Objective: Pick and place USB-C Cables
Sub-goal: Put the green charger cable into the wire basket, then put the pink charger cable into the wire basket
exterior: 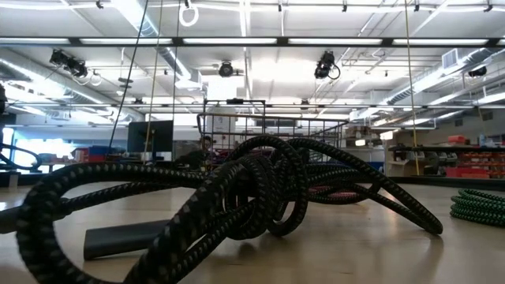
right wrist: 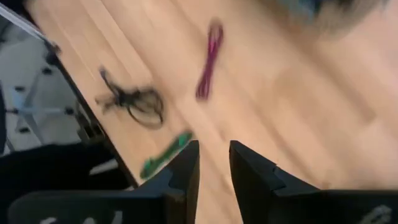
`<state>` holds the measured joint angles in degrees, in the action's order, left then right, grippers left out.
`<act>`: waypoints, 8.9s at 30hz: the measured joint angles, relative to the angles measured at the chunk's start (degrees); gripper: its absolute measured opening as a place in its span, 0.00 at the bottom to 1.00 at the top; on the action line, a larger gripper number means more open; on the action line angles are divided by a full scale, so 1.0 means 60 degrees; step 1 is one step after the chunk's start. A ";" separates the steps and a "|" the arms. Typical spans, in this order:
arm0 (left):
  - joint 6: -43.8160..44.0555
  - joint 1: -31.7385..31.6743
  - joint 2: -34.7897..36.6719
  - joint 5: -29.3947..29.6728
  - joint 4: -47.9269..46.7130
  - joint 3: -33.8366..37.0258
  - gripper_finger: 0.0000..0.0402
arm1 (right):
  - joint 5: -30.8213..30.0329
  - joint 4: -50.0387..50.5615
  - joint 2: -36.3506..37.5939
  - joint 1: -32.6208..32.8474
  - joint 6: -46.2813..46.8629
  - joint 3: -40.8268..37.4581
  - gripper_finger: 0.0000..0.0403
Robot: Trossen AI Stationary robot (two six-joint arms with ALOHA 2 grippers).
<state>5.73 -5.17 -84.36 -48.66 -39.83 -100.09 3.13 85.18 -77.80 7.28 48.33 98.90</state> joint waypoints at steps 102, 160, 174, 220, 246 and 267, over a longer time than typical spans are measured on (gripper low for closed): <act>-0.1968 -0.1311 0.0000 0.1747 -0.2636 0.0000 0.40 | -0.4373 0.0671 -0.0560 -0.1044 -0.0353 0.0114 0.03; -0.0810 -0.1297 0.0000 0.2250 -0.1861 -0.0001 0.40 | 0.0735 -0.2630 -0.6572 -0.4544 -1.1494 0.0928 0.03; -0.0810 -0.1297 0.0000 0.2250 -0.1869 0.0000 0.40 | 0.0988 -0.2316 -0.6564 -0.3837 -1.2086 0.0928 0.05; -0.4223 0.0765 -0.0004 0.7491 0.2449 0.4946 0.40 | -0.3460 -0.2736 -0.0728 -0.6177 -0.9638 0.5798 0.35; -0.6617 0.1881 -0.2185 0.8473 0.4435 0.5617 0.50 | -0.1919 -0.2724 -0.0879 -0.6173 -0.9045 0.5784 0.35; -0.8679 0.1818 -0.5043 0.7073 0.2703 0.2532 0.47 | -0.0966 -0.2677 -0.1155 -0.6158 -0.8829 0.5784 0.36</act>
<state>-46.35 5.74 -114.61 -6.22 -23.62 -84.90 -2.67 69.12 -84.73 -29.67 -4.64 133.60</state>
